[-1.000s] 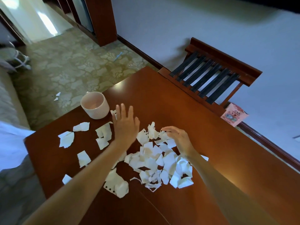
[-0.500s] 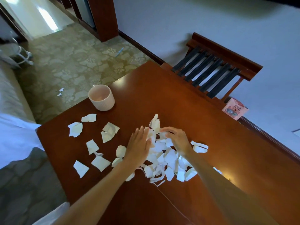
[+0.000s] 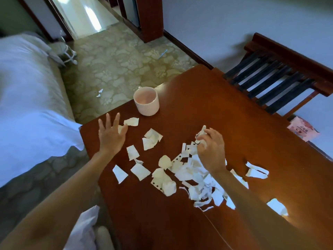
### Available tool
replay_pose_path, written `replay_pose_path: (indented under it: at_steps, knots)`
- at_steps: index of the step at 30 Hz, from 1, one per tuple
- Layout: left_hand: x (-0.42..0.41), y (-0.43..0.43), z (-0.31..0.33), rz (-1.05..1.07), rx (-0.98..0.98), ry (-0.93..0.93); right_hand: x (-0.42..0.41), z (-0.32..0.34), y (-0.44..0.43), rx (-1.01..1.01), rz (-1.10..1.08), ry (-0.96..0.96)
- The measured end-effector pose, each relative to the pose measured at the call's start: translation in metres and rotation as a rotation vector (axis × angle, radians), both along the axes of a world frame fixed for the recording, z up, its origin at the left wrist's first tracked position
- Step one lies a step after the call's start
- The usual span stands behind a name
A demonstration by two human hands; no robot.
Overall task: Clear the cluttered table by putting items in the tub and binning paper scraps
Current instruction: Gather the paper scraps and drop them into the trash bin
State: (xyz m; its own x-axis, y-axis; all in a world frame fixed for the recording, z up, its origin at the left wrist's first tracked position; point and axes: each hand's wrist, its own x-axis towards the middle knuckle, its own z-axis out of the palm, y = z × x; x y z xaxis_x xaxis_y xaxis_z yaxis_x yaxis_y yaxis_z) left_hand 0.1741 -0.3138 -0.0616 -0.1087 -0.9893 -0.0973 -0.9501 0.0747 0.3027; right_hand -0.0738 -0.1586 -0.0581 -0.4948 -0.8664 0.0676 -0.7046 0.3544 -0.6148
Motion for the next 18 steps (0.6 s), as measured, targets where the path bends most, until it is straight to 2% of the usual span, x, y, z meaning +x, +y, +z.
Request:
replay_pose_path:
  at_steps: [3, 8, 14, 18]
  knots:
    - [0.003, -0.010, -0.017, -0.086, 0.076, 0.041, 0.005, -0.004, -0.002, 0.003, 0.021, 0.018]
    - [-0.020, -0.001, -0.025, -0.155, 0.012, 0.044, 0.004, -0.002, 0.001, 0.055, 0.014, -0.021]
    - [-0.070, 0.053, -0.021, -0.395, 0.041, 0.062, -0.003, 0.000, 0.011, 0.106, 0.066, -0.036]
    - [-0.104, 0.091, -0.024, -0.657, 0.021, -0.083, -0.013, 0.001, 0.020, 0.131, 0.091, -0.043]
